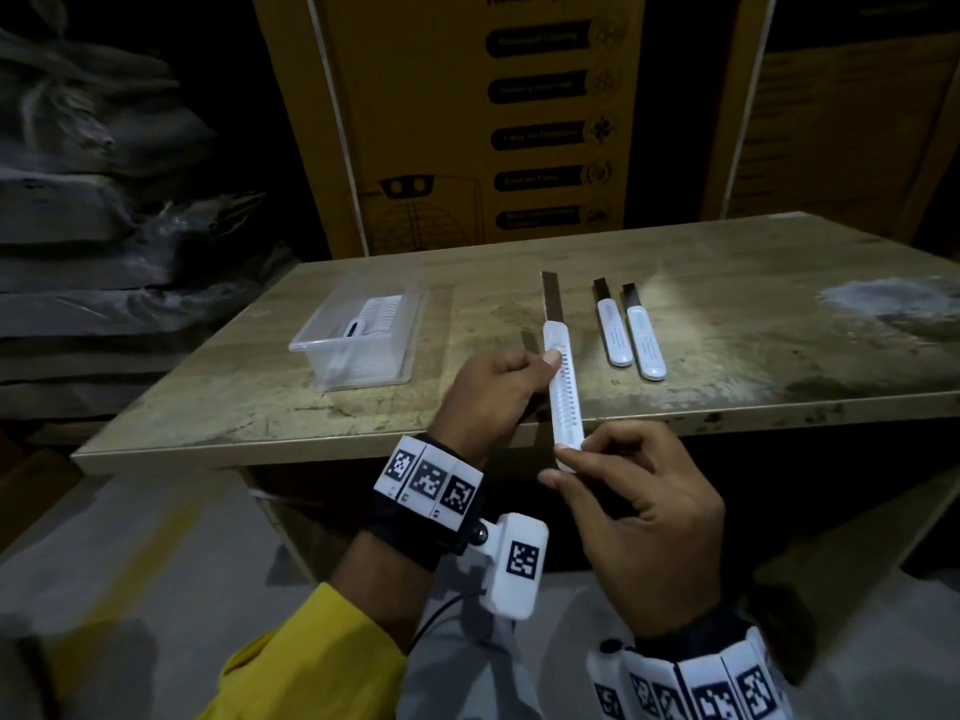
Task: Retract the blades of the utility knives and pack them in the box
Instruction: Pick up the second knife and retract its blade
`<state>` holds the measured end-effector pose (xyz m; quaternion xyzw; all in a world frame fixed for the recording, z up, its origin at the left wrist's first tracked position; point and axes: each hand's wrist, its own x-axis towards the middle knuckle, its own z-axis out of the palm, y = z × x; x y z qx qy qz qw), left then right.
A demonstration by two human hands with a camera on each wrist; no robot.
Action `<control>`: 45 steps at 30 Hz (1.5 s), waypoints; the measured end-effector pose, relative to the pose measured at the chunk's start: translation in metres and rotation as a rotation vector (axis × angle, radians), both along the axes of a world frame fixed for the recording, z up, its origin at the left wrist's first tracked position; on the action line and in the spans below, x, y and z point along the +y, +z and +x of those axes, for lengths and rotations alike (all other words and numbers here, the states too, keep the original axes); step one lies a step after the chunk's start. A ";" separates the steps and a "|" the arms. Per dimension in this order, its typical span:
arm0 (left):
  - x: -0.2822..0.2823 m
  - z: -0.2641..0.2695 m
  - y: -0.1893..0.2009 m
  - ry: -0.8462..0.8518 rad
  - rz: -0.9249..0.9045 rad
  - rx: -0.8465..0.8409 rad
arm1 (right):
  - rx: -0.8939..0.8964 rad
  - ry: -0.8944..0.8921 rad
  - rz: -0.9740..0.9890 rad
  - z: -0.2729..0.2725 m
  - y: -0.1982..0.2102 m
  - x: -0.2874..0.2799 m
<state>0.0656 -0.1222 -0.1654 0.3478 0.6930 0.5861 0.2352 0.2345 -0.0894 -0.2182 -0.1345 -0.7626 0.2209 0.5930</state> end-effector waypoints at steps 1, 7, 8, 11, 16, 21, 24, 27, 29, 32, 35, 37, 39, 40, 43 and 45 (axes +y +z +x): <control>-0.002 0.001 0.001 -0.006 0.031 -0.022 | 0.001 0.003 -0.019 0.001 0.002 0.000; -0.027 0.020 -0.024 0.003 0.165 0.123 | 0.054 0.095 -0.390 0.015 0.015 0.019; -0.032 0.027 -0.029 -0.009 0.184 0.135 | 0.041 0.140 -0.476 0.017 0.015 0.024; -0.044 0.044 -0.042 -0.068 0.192 0.111 | -0.020 0.227 -0.619 0.022 0.015 0.036; -0.047 0.054 -0.053 -0.142 0.080 0.185 | -0.049 0.276 -0.660 0.022 0.014 0.040; -0.048 0.060 -0.050 -0.152 0.046 0.217 | -0.039 0.306 -0.724 0.022 0.011 0.043; -0.054 0.061 -0.051 -0.190 0.013 0.231 | 0.033 0.293 -0.795 0.022 0.010 0.042; -0.067 0.061 -0.052 -0.363 -0.115 0.178 | 0.090 0.240 -0.811 0.023 0.011 0.043; -0.074 0.060 -0.053 -0.433 -0.192 0.164 | 0.125 0.228 -0.821 0.024 0.010 0.045; -0.079 0.058 -0.053 -0.412 -0.206 0.158 | 0.136 0.263 -0.840 0.021 0.010 0.044; -0.078 0.058 -0.052 -0.387 -0.179 0.173 | 0.116 0.311 -0.836 0.016 0.009 0.040; -0.077 0.060 -0.051 -0.391 -0.171 0.191 | 0.118 0.314 -0.833 0.015 0.009 0.038; -0.076 0.062 -0.051 -0.396 -0.178 0.221 | 0.131 0.309 -0.837 0.016 0.009 0.038; -0.075 0.063 -0.051 -0.395 -0.185 0.233 | 0.137 0.309 -0.840 0.016 0.009 0.038; -0.073 0.065 -0.053 -0.393 -0.196 0.235 | 0.135 0.304 -0.829 0.017 0.008 0.040; -0.072 0.067 -0.054 -0.389 -0.179 0.208 | 0.139 0.291 -0.834 0.017 0.008 0.040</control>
